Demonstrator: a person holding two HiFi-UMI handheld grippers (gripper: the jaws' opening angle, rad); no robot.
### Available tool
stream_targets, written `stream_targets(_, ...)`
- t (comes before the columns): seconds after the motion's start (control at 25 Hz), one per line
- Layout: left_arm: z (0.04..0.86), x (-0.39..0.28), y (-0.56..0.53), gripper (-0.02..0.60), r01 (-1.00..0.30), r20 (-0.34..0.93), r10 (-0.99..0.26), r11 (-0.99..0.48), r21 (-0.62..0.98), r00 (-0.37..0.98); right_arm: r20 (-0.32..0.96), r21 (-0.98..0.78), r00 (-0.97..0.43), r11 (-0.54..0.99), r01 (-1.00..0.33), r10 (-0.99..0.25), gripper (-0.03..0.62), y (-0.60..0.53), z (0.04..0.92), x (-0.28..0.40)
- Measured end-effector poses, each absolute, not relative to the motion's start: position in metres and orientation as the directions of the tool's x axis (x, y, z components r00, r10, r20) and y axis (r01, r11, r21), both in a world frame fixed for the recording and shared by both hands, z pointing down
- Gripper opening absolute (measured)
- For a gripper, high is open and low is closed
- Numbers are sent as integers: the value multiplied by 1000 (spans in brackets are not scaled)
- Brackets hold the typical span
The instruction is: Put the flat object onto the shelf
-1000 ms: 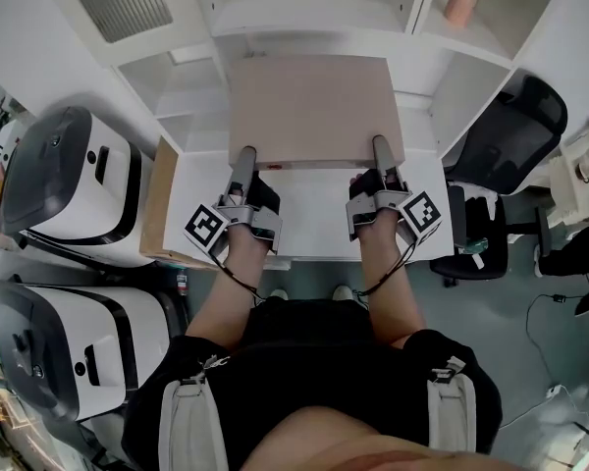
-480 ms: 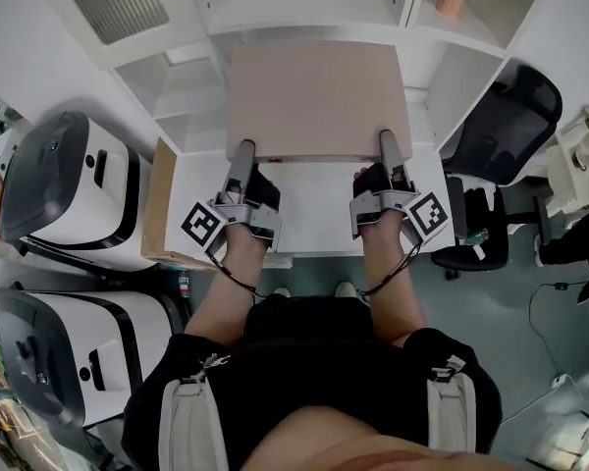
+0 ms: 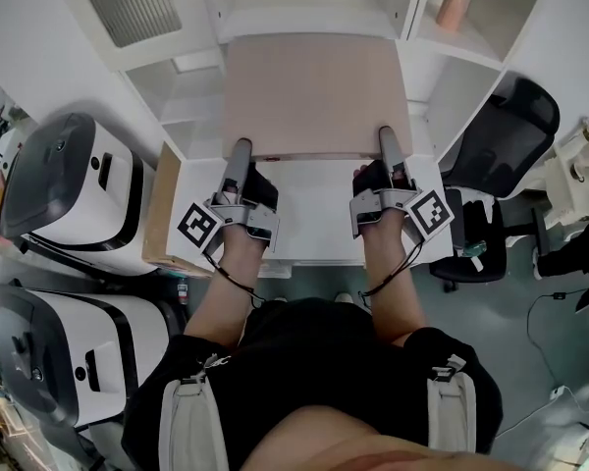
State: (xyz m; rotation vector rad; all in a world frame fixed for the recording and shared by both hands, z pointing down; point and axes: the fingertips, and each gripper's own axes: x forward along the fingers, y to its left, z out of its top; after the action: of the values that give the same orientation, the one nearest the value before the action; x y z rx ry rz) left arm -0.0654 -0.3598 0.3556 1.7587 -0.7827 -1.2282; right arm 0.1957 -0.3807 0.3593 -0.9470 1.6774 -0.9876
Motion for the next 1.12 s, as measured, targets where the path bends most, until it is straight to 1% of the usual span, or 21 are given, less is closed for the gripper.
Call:
stream_targets(0.4,328,-73,-363,288,-29,-472,-824,-505,863,313,-391,-886,-274,440,-148,-879,299,-390,327,188)
stream_targets(0.72,306,-77,-385,288,-22,-490,-816,-521,853,306,-411,-876,-268,459,-148,-871,299,-411,303,186)
stream_targets(1.12,289,-80,-423,288,-41,-446,-851,-474,880,277,-374,-909,-259,407,-89,-891,296,-446,294,183)
